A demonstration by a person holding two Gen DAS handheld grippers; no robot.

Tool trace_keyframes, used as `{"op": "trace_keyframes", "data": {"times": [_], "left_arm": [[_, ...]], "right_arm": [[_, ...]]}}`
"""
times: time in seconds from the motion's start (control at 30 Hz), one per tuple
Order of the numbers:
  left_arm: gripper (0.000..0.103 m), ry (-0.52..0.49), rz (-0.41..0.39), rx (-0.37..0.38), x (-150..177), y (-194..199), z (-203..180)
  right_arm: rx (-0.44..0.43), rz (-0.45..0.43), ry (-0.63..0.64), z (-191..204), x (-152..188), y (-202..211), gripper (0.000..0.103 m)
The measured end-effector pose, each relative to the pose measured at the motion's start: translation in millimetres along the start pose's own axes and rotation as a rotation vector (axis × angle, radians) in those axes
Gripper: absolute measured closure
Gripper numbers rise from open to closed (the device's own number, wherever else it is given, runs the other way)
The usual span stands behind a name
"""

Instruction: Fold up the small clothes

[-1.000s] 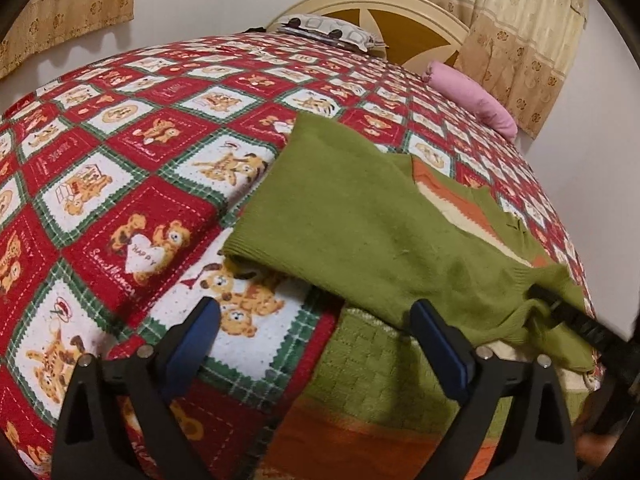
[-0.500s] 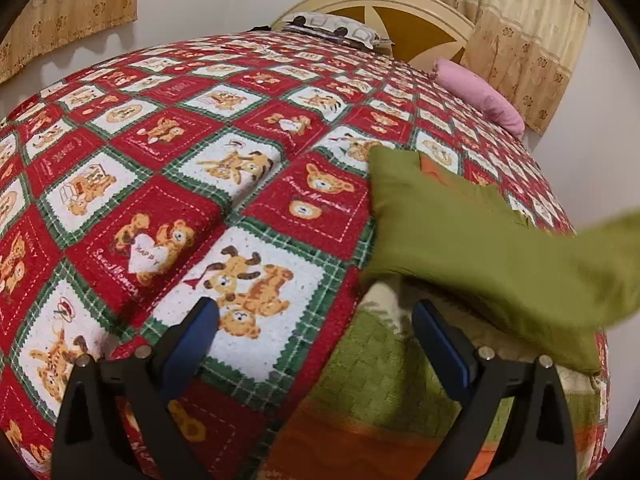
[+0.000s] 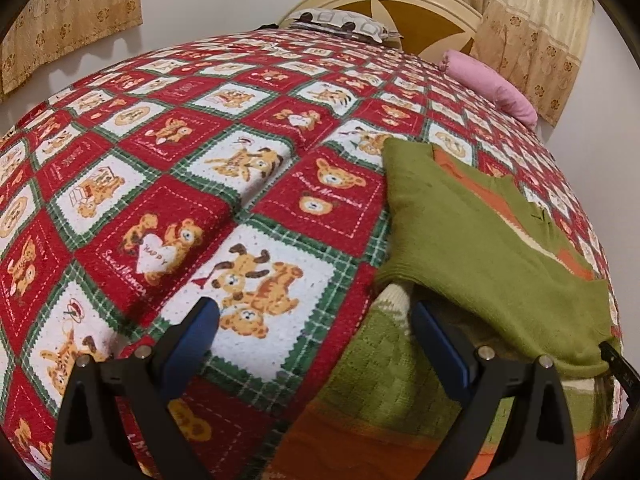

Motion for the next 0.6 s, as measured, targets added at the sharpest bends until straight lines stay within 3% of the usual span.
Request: {"op": "trace_keyframes", "data": {"times": [0.1, 0.2, 0.4, 0.5, 0.6], "left_arm": [[0.003, 0.008, -0.003, 0.003, 0, 1, 0], [0.003, 0.012, -0.009, -0.009, 1, 4, 1], [0.004, 0.006, -0.128, -0.043, 2, 41, 2], [0.004, -0.085, -0.155, -0.048, -11, 44, -19], [0.003, -0.159, -0.147, -0.097, -27, 29, -35]], "right_arm": [[0.024, -0.03, -0.044, -20, 5, 21, 0.08], [0.146, -0.087, -0.092, -46, 17, 48, 0.08], [0.055, -0.142, -0.049, -26, 15, 77, 0.08], [-0.016, -0.133, -0.009, 5, 3, 68, 0.08], [-0.021, -0.108, 0.009, 28, 0, 44, 0.08]]}}
Point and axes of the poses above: each gripper's, at about its wrist camera, not at the fingertips, and y roughly against the way its jaws point, z to its left, x to its underside, the point moved 3 cm from there along -y, roughly the way its jaws point, and after that the axes turned 5 degrees about x, right-handed, at the moved point
